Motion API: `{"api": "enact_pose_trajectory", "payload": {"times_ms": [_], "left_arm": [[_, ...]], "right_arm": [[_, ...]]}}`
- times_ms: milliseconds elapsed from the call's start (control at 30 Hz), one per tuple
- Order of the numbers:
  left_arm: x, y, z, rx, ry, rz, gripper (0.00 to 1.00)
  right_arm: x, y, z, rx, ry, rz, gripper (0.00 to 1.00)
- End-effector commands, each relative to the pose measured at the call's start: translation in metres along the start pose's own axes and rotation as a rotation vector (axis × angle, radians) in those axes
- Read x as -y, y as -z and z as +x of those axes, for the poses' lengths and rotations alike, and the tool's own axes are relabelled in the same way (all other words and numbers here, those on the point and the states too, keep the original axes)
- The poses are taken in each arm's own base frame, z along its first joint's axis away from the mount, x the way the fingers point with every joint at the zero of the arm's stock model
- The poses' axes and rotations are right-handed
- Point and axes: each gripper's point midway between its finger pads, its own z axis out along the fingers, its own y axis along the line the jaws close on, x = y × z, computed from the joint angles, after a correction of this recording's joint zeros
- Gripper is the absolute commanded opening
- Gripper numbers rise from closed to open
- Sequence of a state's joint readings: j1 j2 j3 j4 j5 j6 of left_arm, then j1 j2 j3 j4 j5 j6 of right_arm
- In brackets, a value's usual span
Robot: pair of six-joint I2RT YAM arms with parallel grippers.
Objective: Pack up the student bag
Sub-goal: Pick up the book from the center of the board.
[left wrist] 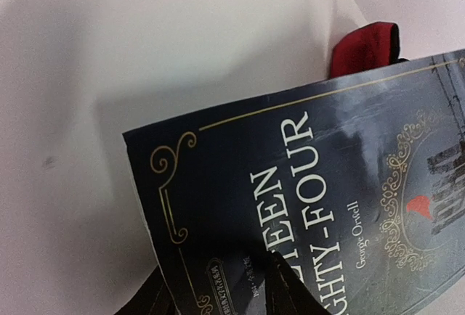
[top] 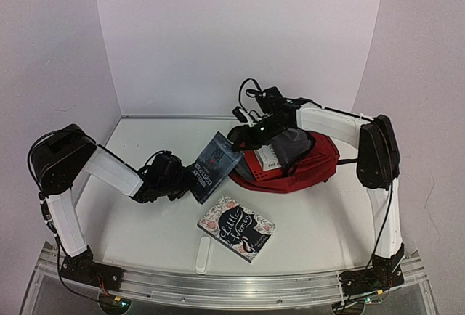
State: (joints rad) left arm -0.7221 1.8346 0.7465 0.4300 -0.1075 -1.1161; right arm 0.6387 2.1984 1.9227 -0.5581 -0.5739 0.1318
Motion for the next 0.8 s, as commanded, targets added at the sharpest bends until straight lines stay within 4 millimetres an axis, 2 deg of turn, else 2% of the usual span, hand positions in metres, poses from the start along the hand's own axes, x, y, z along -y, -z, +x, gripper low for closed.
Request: {"api": "enact_pose_trajectory", "payload": {"times_ms": [0, 167, 333, 600, 767], "left_arm": [[0.077, -0.009, -0.01, -0.051, 0.025, 0.329, 0.47], [0.072, -0.016, 0.002, -0.108, 0.039, 0.352, 0.63], [0.058, -0.008, 0.006, -0.09, 0.083, 0.375, 0.76], [0.042, 0.0, 0.006, -0.051, 0.151, 0.408, 0.82], [0.028, 0.007, 0.005, -0.023, 0.172, 0.376, 0.78]], "right_arm": [[0.001, 0.026, -0.008, 0.075, 0.114, 0.027, 0.0], [0.048, 0.019, 0.015, 0.023, 0.158, 0.193, 0.0], [0.075, 0.008, 0.027, -0.014, 0.15, 0.281, 0.0], [0.108, -0.005, 0.045, -0.061, 0.136, 0.405, 0.0], [0.123, -0.015, 0.06, -0.105, 0.136, 0.445, 0.0]]}}
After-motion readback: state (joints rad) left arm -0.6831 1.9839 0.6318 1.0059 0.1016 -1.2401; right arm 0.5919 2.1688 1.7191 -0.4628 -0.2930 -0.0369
